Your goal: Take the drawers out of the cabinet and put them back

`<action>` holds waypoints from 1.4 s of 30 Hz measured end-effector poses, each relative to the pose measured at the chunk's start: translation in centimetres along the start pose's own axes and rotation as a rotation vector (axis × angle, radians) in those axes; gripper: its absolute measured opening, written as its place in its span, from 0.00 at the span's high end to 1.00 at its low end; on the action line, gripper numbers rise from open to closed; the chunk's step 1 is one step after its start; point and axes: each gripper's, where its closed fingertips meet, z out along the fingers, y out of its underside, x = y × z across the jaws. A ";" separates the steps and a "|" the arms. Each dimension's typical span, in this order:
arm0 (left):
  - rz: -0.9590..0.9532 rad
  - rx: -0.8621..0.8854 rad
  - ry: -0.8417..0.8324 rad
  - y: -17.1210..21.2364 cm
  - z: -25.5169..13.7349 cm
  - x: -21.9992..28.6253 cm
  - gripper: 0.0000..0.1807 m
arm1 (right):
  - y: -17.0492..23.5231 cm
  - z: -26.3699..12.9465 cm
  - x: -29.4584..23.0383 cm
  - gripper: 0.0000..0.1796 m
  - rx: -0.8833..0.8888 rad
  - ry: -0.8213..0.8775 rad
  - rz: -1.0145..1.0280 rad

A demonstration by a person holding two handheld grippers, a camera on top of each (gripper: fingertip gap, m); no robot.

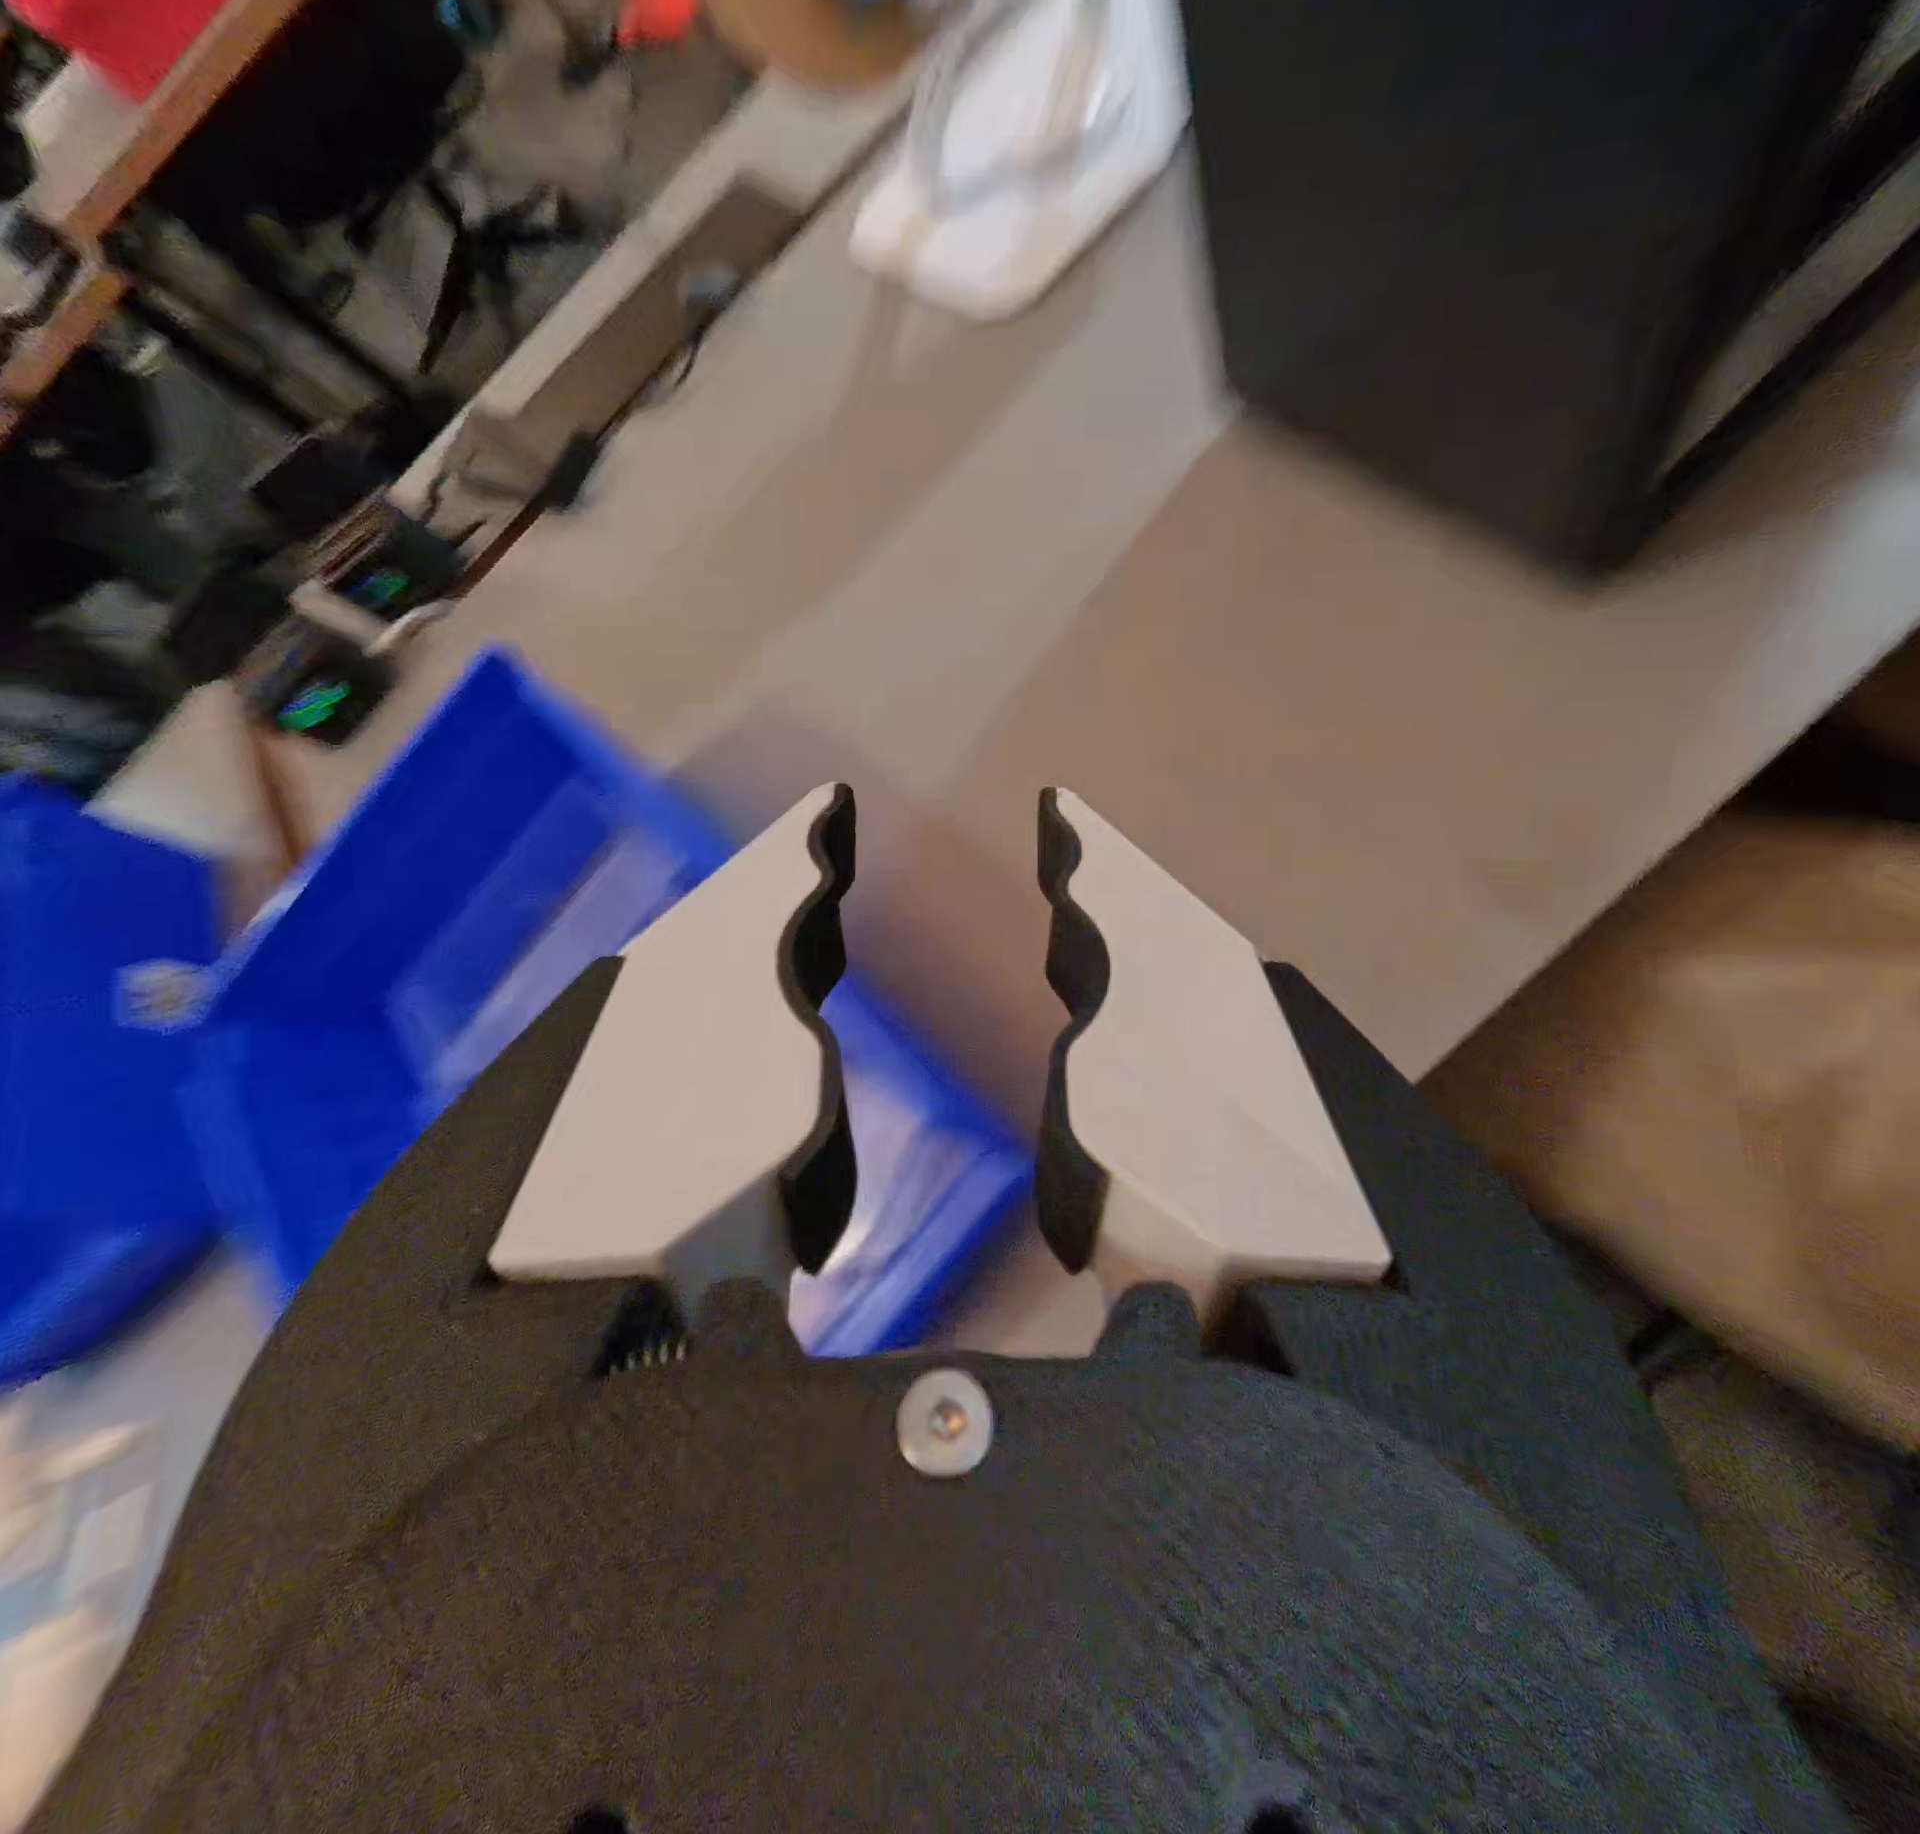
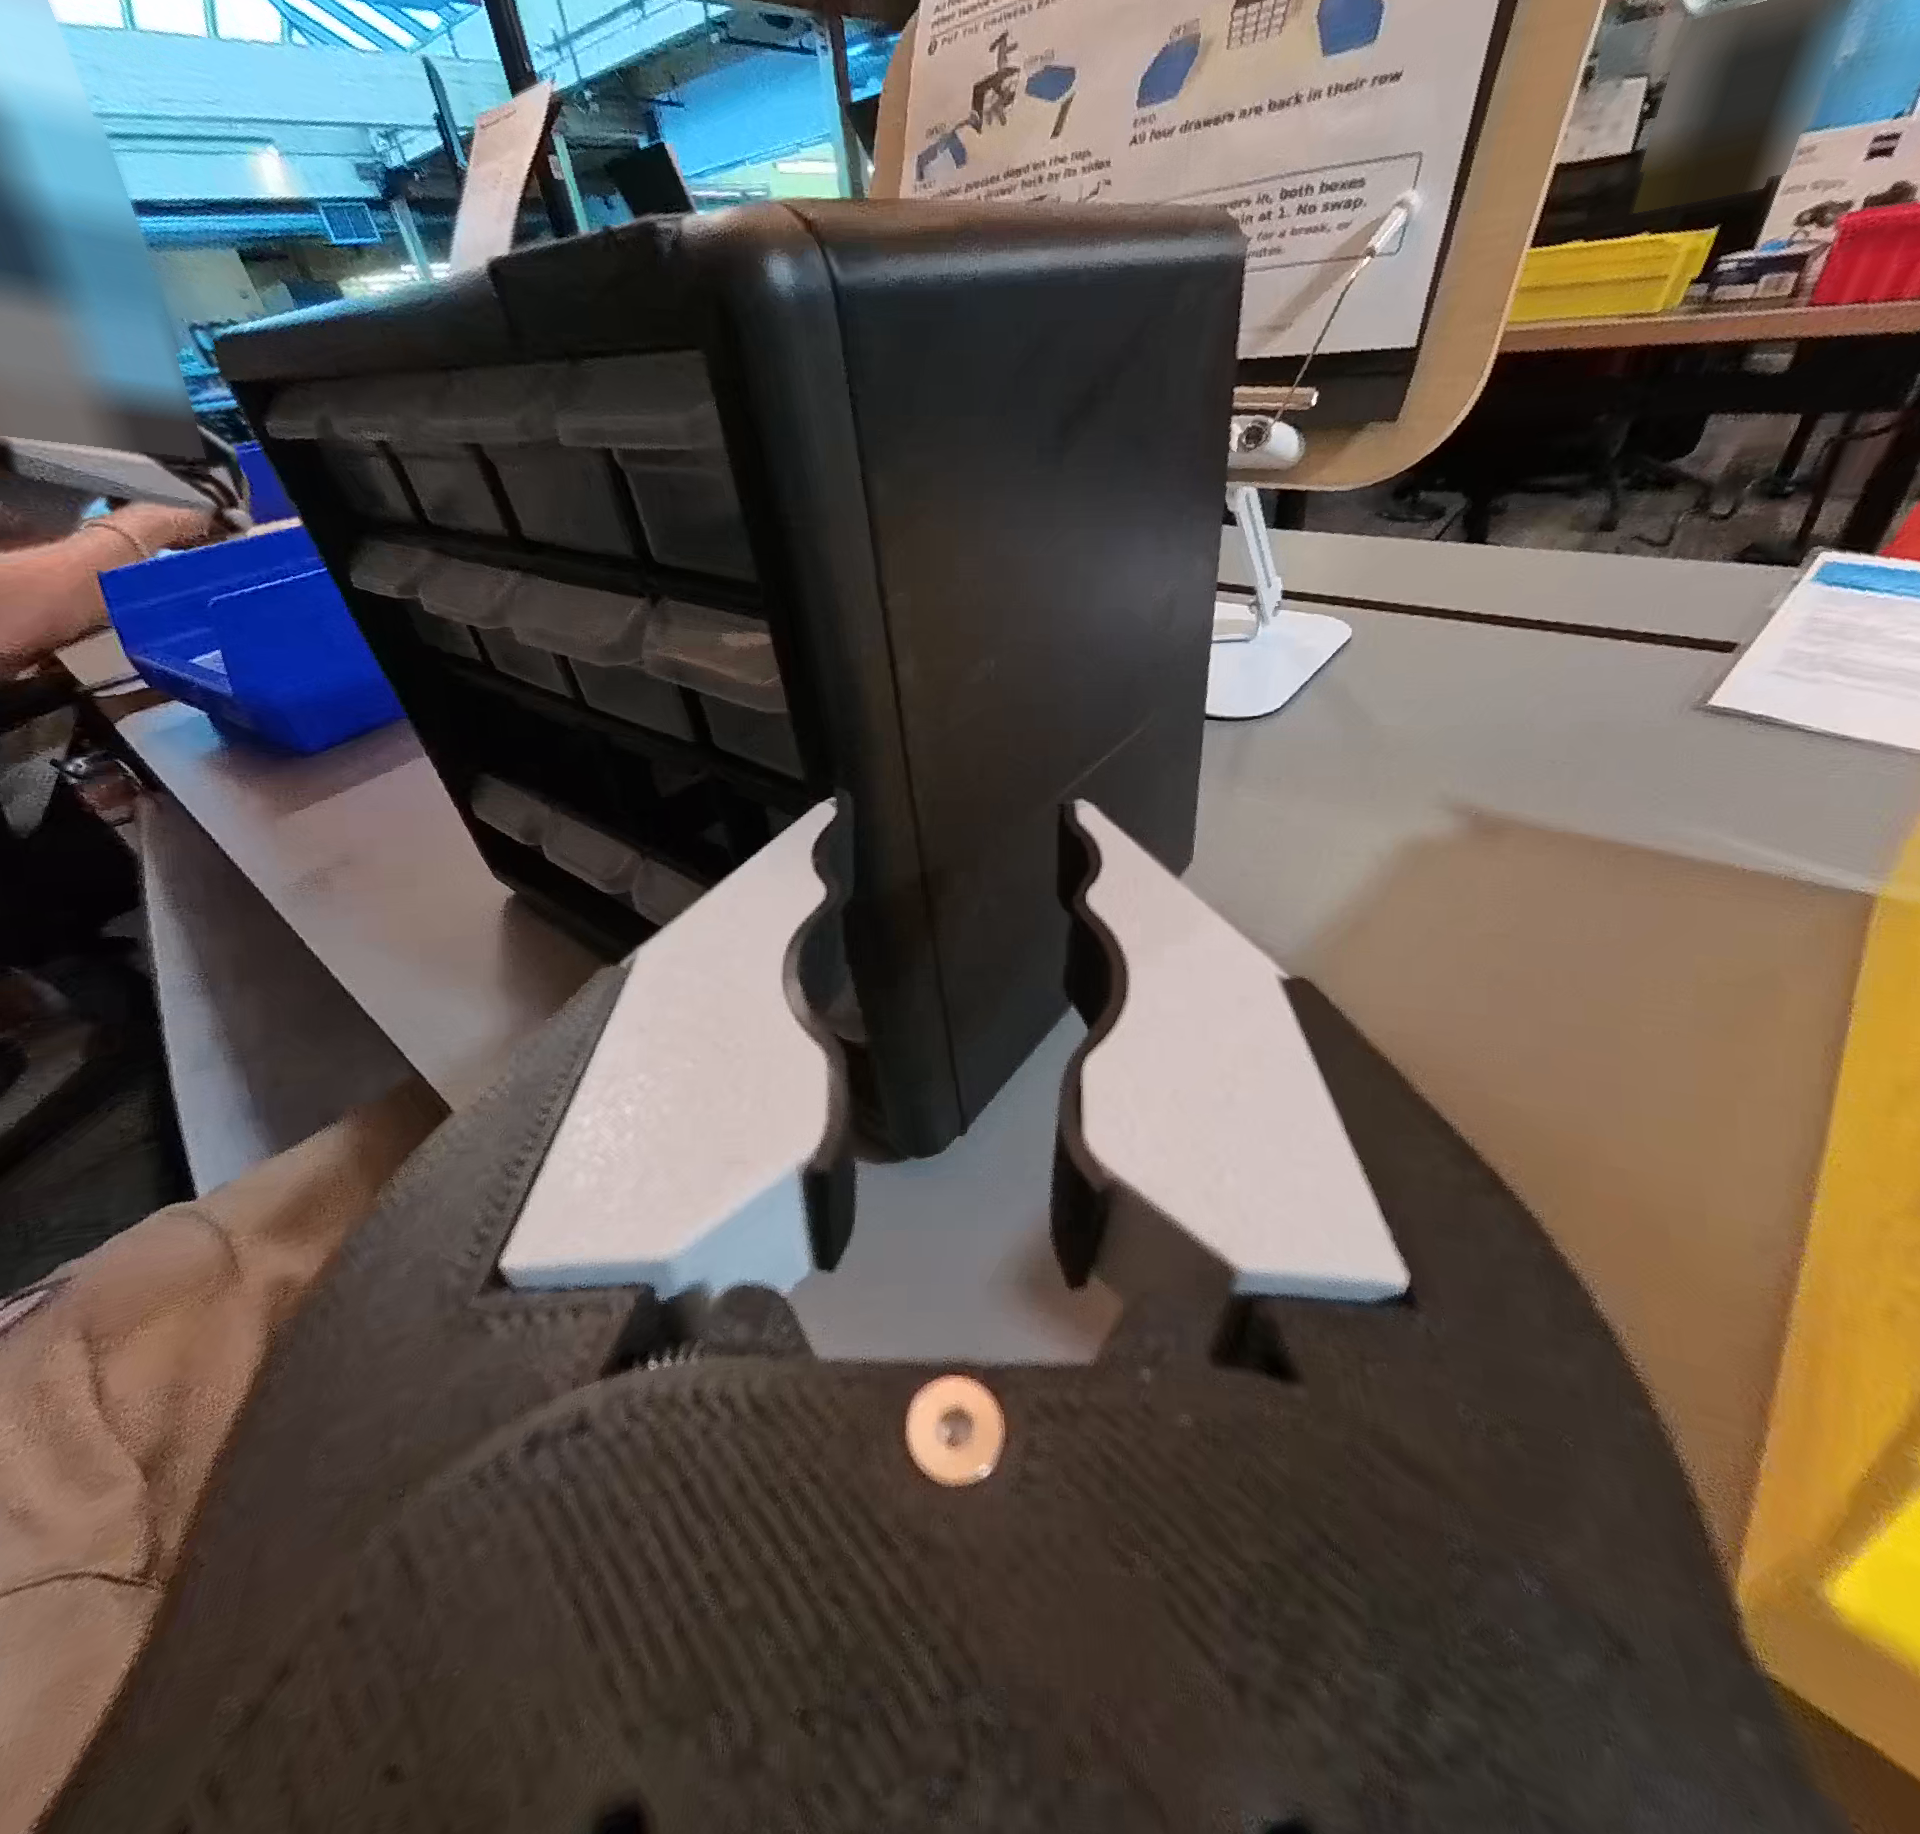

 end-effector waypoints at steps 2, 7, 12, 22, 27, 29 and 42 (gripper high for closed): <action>0.122 -0.248 -0.066 4.8 0.2 -4.9 0.82 | 0.0 0.0 0.2 0.78 -0.002 0.006 0.019; -0.156 -0.548 0.084 14.2 0.5 -9.3 0.82 | -0.2 -0.5 0.6 0.79 0.011 0.032 0.025; -0.197 -0.598 0.122 18.1 2.7 -8.9 0.79 | 0.3 -0.8 1.5 0.79 0.010 0.052 0.059; -0.141 -0.628 0.076 20.3 4.7 -9.5 0.95 | -0.8 -2.1 2.5 0.80 0.094 0.071 0.168; 0.015 -0.518 -0.006 15.3 0.1 -12.2 0.98 | -1.2 -2.4 2.6 0.80 0.131 0.061 0.211; 0.031 -0.433 -0.022 12.0 -2.5 -12.5 0.98 | -1.5 -2.5 2.8 0.79 0.171 0.037 0.290; -0.224 0.366 -0.052 -10.4 -6.8 5.7 0.99 | -9.0 -3.8 -7.5 0.70 0.275 0.214 -0.353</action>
